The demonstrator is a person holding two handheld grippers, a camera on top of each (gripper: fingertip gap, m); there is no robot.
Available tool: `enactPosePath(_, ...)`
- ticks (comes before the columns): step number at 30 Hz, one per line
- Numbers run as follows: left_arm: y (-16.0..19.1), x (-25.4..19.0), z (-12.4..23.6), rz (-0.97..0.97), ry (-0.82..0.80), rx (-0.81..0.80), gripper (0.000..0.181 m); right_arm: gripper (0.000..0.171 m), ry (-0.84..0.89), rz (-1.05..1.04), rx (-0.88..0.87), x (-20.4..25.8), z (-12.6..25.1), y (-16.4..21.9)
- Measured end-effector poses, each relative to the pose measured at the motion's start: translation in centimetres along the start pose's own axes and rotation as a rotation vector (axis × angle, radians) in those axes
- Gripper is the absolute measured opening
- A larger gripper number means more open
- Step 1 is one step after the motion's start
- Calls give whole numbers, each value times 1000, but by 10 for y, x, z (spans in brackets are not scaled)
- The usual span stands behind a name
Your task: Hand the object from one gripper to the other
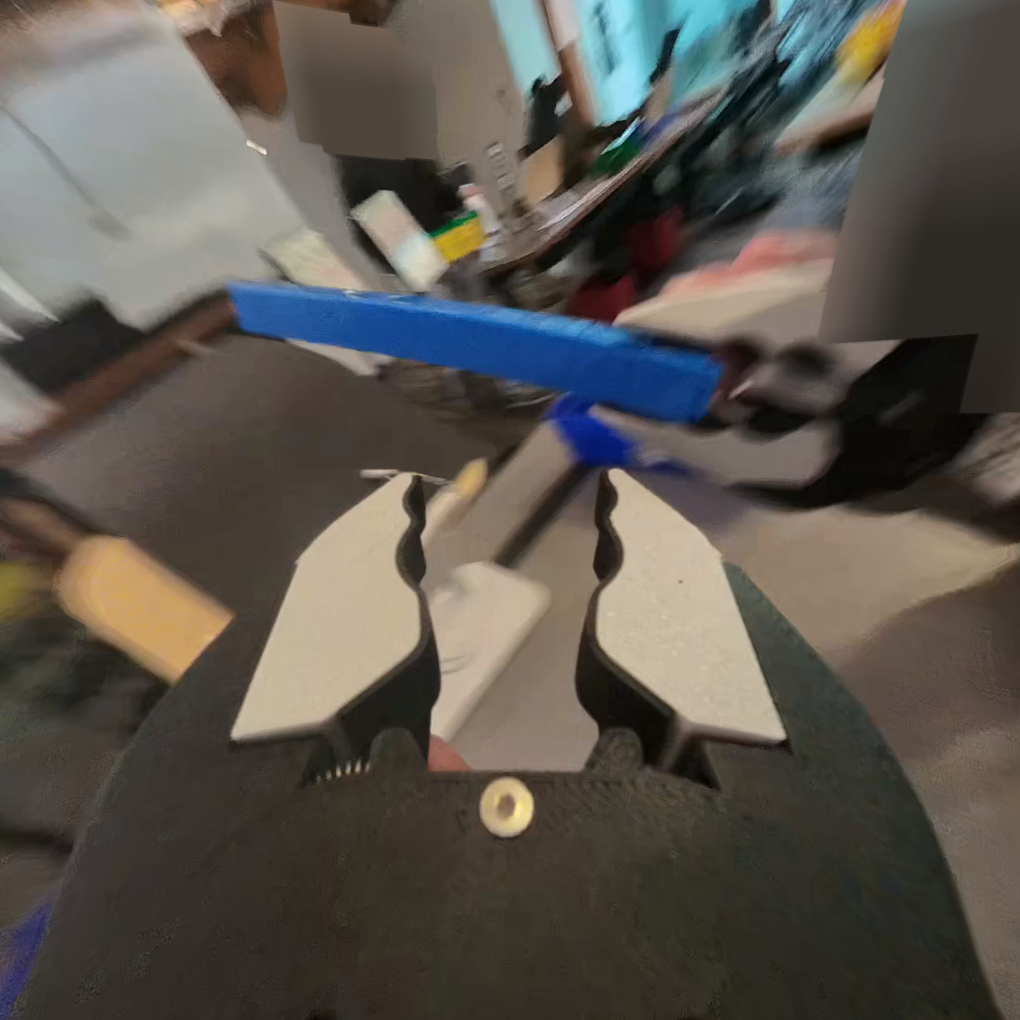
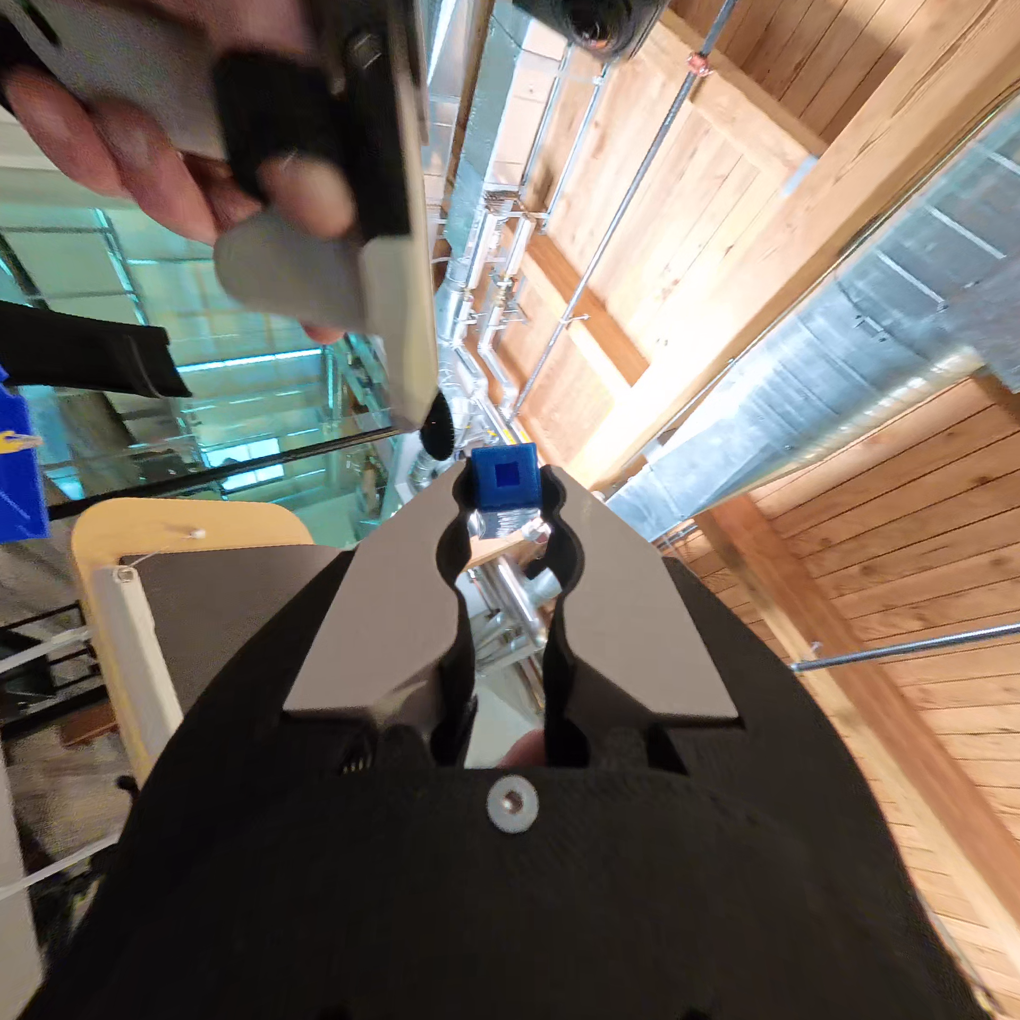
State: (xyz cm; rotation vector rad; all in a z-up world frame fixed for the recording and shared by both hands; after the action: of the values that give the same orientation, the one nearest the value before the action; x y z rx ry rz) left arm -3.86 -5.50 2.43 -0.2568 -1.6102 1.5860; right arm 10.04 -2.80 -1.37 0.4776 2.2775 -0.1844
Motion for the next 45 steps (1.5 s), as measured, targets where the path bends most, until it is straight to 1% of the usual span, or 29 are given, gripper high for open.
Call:
enactPosePath(2,-3,-8,3,293,170,-112,53,20,28,37,-5,5,0,0)
enactPosePath(3,-2,-13,2,414,247,-142,50,20,42,54,-9,8,1,0)
enactPosePath(4,0,-18,0,512,305,-159,49,19,51,64,-17,10,1,0)
enactPosePath(6,6,-26,-4,641,362,-174,41,20,54,79,-16,14,1,0)
enactPosePath(9,15,-36,-9,757,353,-189,30,20,51,88,-16,18,1,0)
enactPosePath(12,18,-36,-10,808,287,-227,28,20,42,97,-14,22,1,1)
enactPosePath(15,18,-36,-12,901,325,-261,35,20,42,106,-10,26,1,3)
enactPosePath(18,20,-35,-13,919,323,-259,39,20,35,112,-14,29,2,4)
enactPosePath(21,19,-20,-4,890,249,-277,41,19,30,104,-29,31,3,1)
enactPosePath(25,15,23,8,884,161,-293,56,19,28,104,-56,34,3,-9)
enactPosePath(28,19,49,2,918,189,-246,71,19,5,113,-93,44,5,-21)
enactPosePath(31,26,52,-12,953,269,-174,75,19,-18,120,-124,54,7,-31)
enactPosePath(32,28,49,-16,939,281,-150,69,19,-25,118,-132,57,8,-33)
enactPosePath(34,30,44,-20,894,306,-112,39,19,-41,113,-140,62,10,-36)
enactPosePath(35,31,44,-20,866,286,-102,34,19,-45,111,-141,65,10,-35)
enactPosePath(37,29,44,-17,833,262,-113,31,19,-73,81,-136,68,10,-33)
enactPosePath(38,28,45,-16,809,246,-119,30,24,-85,63,-119,68,9,-32)
enactPosePath(39,26,49,-13,776,221,-128,28,45,-91,40,-113,68,8,-31)
enactPosePath(40,24,54,-10,737,183,-129,27,61,-115,1,-120,67,9,-31)
enactPosePath(41,23,59,-7,669,126,-113,27,65,-159,-64,-123,67,10,-29)
enactPosePath(43,20,66,-3,401,12,-54,23,57,-203,-225,-103,59,9,-20)
enactPosePath(45,15,62,-1,140,-29,-36,23,55,-256,-322,-58,51,5,-7)
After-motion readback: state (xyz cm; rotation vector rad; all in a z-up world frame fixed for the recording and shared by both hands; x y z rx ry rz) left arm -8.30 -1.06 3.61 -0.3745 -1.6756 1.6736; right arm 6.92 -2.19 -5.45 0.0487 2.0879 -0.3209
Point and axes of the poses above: each gripper's, where its closed fingertips meet, z back along the fingers, y out of its underside, x = y × z across the jaws, the point moved 8 cm from there along z, back along the fingers, and after that the axes turned 6 degrees about y, right-handed, at the moved point
